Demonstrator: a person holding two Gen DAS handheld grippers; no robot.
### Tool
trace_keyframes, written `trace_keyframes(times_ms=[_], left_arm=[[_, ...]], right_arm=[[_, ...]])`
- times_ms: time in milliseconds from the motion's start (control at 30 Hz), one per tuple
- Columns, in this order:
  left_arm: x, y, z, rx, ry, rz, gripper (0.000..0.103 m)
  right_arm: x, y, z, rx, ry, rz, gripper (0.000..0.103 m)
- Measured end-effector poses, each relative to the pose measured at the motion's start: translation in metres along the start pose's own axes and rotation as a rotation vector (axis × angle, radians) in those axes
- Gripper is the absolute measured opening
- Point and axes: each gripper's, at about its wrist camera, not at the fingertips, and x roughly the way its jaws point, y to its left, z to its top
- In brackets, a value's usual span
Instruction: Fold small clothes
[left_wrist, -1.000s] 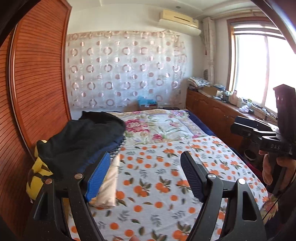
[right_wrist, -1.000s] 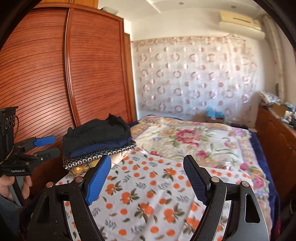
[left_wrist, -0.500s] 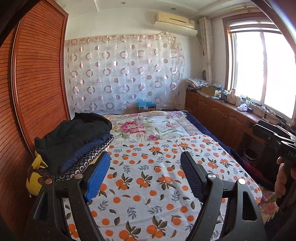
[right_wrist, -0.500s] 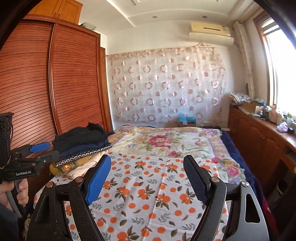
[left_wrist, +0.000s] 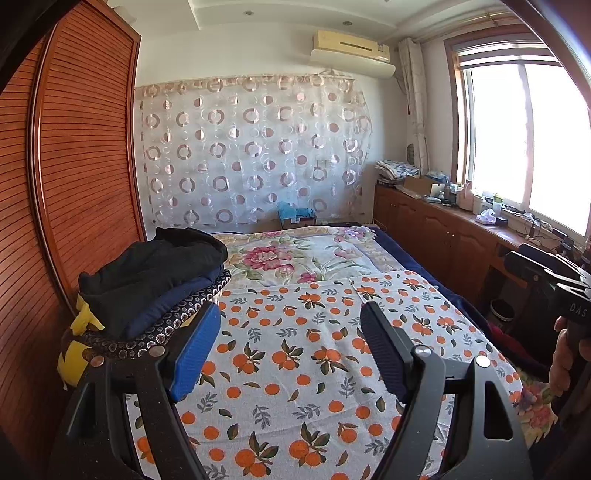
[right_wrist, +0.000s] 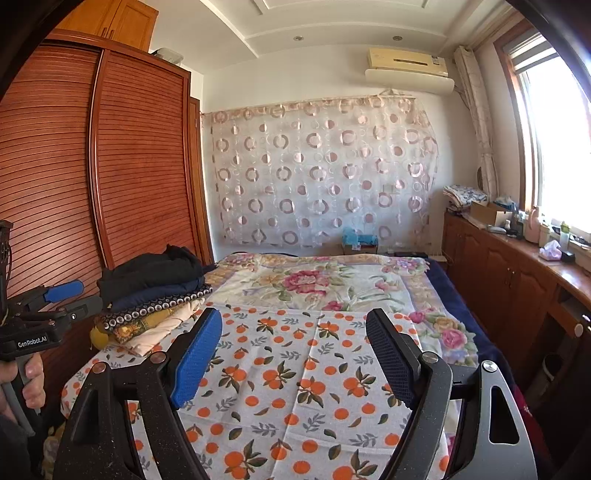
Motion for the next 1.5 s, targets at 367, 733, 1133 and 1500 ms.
trace_keyframes(times_ms=[367, 733, 1133, 1500], left_arm=[[-0.004, 0.0, -0.002, -0.008, -0.002, -0.004, 0.079], [-0.007, -0.001, 0.0, -0.008, -0.007, -0.002, 0.079], [-0.012, -0.003, 0.004, -0.009, -0.016, 0.007, 0.079], [-0.011, -0.003, 0.002, -0.009, -0.017, 0.006, 0.079]], right_arm=[[-0.002, -0.008, -0.005, -0.006, 0.002, -0.004, 0.082], [-0.005, -0.017, -0.006, -0.014, 0.003, 0.0, 0.082], [-0.008, -0.025, -0.008, -0.019, 0.001, 0.009, 0.082], [-0.008, -0.026, -0.008, -0.019, 0.001, 0.008, 0.082]])
